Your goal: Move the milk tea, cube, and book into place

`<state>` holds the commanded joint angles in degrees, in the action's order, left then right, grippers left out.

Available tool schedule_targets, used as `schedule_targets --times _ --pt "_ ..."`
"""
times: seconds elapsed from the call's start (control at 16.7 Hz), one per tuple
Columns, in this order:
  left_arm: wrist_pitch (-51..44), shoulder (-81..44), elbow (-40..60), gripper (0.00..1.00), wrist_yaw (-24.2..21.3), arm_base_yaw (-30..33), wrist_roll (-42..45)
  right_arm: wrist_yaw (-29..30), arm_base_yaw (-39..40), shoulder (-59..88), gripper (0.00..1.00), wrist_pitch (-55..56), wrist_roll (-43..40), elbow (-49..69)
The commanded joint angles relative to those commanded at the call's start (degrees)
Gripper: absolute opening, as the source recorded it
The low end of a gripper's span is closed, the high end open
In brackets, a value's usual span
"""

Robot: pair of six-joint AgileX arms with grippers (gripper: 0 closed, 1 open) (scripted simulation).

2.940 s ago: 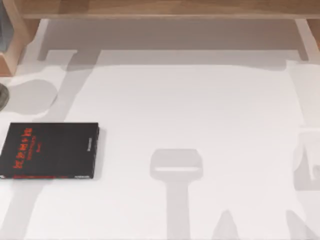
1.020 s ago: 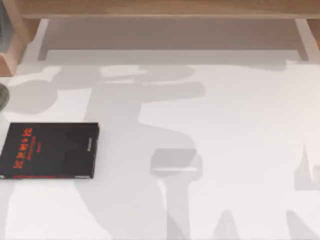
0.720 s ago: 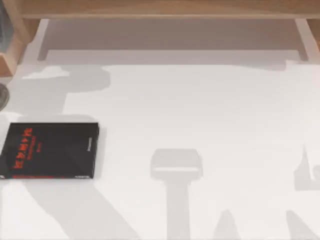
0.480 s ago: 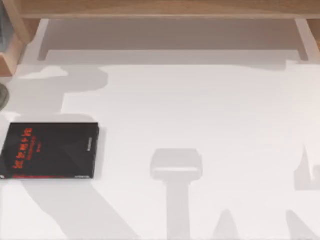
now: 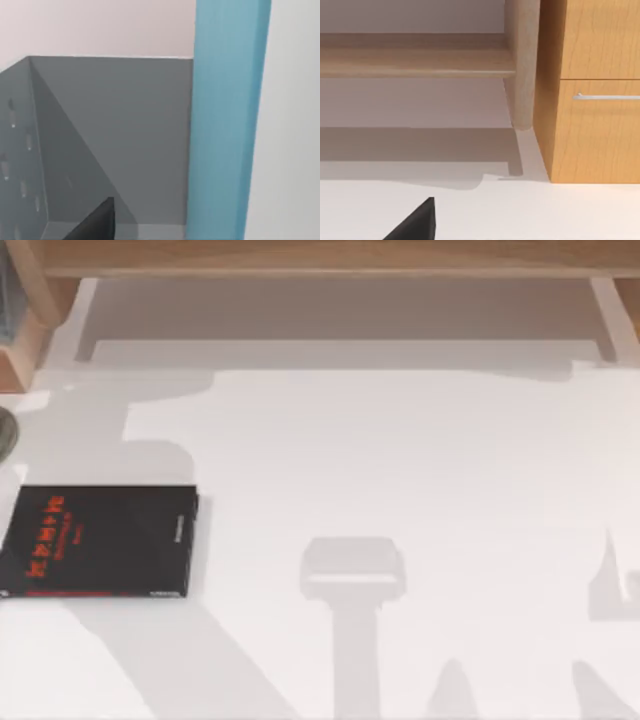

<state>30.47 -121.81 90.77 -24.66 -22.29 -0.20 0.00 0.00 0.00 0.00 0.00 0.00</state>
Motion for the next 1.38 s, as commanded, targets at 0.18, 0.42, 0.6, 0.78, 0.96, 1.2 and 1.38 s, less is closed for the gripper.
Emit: schedule_targets --times 0.18,0.42,0.6,0.78,0.96,1.2,1.38 --pt "-0.18 -0.33 0.46 1.0 0.08 0.09 0.0 0.0 0.0 0.0 1.0 0.0 0.0 0.0" --pt "-0.18 -0.33 0.46 0.77 0.08 0.09 0.0 0.0 0.0 0.0 1.0 0.0 0.0 0.0" --pt "-0.18 -0.33 0.46 0.55 0.08 0.09 0.0 0.0 0.0 0.0 1.0 0.0 0.0 0.0" --pt "-0.18 -0.33 0.46 0.32 0.08 0.09 0.0 0.0 0.0 0.0 1.0 0.0 0.0 0.0" --pt "-0.18 -0.33 0.46 0.1 0.08 0.09 0.0 0.0 0.0 0.0 1.0 0.0 0.0 0.0" --pt "-0.18 -0.33 0.46 0.0 0.08 0.09 0.0 0.0 0.0 0.0 1.0 0.0 0.0 0.0" --pt "-0.18 -0.33 0.46 0.0 0.08 0.09 0.0 0.0 0.0 0.0 1.0 0.0 0.0 0.0"
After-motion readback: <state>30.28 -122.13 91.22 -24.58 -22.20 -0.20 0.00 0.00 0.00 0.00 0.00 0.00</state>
